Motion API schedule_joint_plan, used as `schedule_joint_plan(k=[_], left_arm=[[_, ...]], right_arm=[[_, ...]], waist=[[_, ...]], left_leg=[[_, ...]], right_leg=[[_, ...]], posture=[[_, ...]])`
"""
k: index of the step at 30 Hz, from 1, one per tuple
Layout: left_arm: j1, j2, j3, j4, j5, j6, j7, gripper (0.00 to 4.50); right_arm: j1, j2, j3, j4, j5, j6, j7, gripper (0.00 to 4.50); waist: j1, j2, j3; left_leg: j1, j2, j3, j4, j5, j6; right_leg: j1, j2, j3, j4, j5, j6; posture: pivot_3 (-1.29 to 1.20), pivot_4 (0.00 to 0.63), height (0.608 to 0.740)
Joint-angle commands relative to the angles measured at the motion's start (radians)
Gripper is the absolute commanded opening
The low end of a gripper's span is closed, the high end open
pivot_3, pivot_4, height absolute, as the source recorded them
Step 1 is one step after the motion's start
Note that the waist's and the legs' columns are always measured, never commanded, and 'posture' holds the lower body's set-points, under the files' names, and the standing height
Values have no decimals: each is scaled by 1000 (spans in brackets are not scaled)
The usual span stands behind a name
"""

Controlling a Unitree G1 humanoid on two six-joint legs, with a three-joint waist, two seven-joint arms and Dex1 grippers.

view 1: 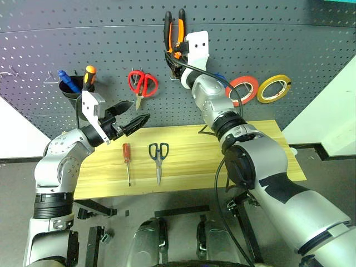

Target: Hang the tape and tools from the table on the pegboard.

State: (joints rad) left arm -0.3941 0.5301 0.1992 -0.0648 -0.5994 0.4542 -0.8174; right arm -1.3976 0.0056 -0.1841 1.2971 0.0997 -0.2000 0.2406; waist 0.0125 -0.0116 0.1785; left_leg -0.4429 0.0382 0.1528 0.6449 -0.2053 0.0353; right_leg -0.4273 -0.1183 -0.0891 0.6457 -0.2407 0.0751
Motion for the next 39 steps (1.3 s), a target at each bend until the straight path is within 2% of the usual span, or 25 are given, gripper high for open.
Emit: schedule_joint_plan(k=[1,10,12,13,17,18,20,24,27,29,34,39], left_arm=[[0,19,11,-25,2,-10,-6,4500],[-17,14,-6,12,27,-39,-19,4500],[-22,12,-9,19,29,-43,-24,4500],[-25,12,-10,23,29,-45,-26,4500],[-30,16,-10,40,33,-54,-35,4500],[-27,20,-9,45,35,-59,-39,4500],[-24,25,-8,53,40,-64,-43,4500],[-9,30,-7,52,53,-77,-44,4500],[3,29,-10,30,67,-74,-21,4500],[17,38,-36,4,92,-47,0,4500],[20,31,-68,-14,113,-7,32,4500],[16,17,-112,-19,135,14,49,4500]], right_arm=[[-8,-36,-10,-38,-1,-2,-30,2080],[35,-51,-10,-39,-16,20,-66,2080],[47,-49,-8,-45,-15,20,-57,2822],[49,-50,-11,-52,-10,15,-60,2986],[55,-64,-18,-117,6,-27,-47,4328],[66,-71,-14,-163,7,-27,-37,4465],[93,-78,-3,-248,9,-19,-9,4465],[244,-95,16,-607,46,104,51,4465],[415,-142,42,-961,124,312,125,4465],[532,-200,71,-1179,207,481,203,4465],[662,-282,70,-1358,302,703,245,4465],[757,-361,105,-1426,327,776,333,4465]], waist=[[0,0,2],[0,1,8],[0,1,8],[0,1,8],[0,2,10],[1,2,10],[2,2,10],[1,2,10],[2,1,9],[2,0,9],[-3,1,9],[3,0,9]], left_leg=[[0,0,0,0,0,0],[-1,0,0,-1,0,0],[-1,0,0,-2,0,0],[-1,0,0,-2,0,0],[-2,0,1,-9,0,-1],[-2,0,1,-13,1,-3],[-3,0,2,-14,2,-5],[-12,0,3,-15,3,-6],[-21,0,4,-15,9,-15],[-21,0,4,-17,8,-12],[-21,2,7,-17,6,-4],[-20,3,6,-14,6,-4]], right_leg=[[0,0,0,0,0,0],[-2,-1,1,0,0,-1],[-2,-1,1,-1,0,-1],[-2,-1,1,-2,0,-2],[-3,0,1,-10,4,-6],[-3,0,0,-14,6,-8],[-4,-1,-1,-16,7,-8],[-12,-1,-1,-15,8,-8],[-16,0,-2,-15,8,-6],[-16,0,-3,-16,9,-1],[-16,6,-5,-16,3,4],[-14,6,-6,-16,3,4]], posture=[[208,215,740],[186,204,740],[174,199,740],[173,198,740],[165,186,740],[164,182,740],[162,178,740],[161,161,740],[161,151,740],[158,147,740],[146,136,740],[140,128,740]])
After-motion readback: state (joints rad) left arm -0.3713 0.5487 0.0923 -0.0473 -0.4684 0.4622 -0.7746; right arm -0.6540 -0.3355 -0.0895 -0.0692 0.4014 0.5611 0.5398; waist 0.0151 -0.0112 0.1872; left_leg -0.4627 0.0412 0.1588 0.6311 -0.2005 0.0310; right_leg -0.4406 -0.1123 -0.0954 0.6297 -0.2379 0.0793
